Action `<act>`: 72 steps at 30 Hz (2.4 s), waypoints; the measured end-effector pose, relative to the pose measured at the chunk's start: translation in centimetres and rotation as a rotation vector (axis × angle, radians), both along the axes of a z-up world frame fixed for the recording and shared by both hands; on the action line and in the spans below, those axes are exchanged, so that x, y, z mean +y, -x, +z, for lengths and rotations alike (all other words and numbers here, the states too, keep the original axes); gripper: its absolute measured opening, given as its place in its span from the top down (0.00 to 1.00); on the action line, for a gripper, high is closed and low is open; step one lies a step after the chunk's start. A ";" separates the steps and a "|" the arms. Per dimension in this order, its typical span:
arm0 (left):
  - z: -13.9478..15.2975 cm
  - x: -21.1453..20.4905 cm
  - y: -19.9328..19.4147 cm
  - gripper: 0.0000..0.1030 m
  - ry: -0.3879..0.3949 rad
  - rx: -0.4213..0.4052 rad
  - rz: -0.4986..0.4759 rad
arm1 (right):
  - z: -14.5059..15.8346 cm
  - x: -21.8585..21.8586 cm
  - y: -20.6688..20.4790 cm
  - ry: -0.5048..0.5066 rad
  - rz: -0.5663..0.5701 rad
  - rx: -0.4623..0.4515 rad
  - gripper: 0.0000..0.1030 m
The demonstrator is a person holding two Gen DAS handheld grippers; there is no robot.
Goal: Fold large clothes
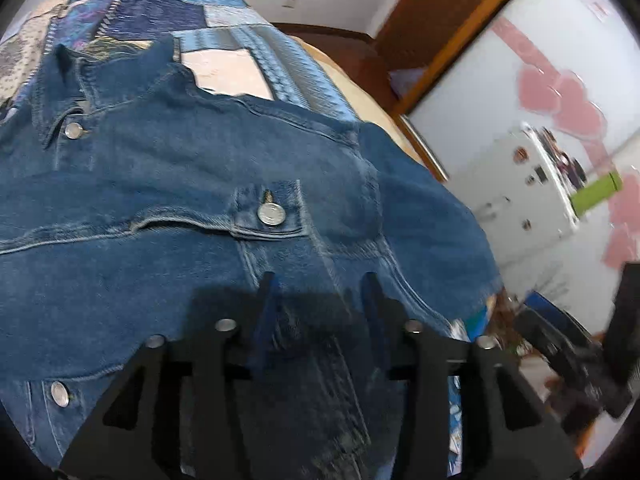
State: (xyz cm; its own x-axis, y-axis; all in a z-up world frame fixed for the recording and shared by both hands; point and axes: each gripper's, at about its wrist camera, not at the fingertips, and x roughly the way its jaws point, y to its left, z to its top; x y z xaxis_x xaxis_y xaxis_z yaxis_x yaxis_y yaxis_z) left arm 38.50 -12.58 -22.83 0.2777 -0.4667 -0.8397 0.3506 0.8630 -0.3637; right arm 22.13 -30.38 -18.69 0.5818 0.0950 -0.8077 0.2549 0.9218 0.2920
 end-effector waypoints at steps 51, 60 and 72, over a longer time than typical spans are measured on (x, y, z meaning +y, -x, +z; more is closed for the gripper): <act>2.8 17.0 4.1 0.19 -0.042 -0.143 0.481 | -3.6 -9.8 -1.9 -0.213 -0.262 -0.079 0.83; 4.0 18.9 5.1 0.19 -0.073 -0.205 0.485 | 4.9 -6.2 -3.9 -0.250 -0.133 -0.288 0.91; 5.8 23.8 8.4 0.18 -0.121 -0.280 0.536 | 11.0 13.7 -9.7 -0.252 0.319 -0.368 0.91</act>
State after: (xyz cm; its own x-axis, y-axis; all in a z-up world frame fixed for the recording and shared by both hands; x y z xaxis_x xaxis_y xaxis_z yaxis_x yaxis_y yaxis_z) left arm 30.07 11.23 -17.04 0.6648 -0.1073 -0.7393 -0.0751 0.9750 -0.2091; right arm 31.85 -16.72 -7.68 0.7325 0.4768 -0.4859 -0.1860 0.8267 0.5309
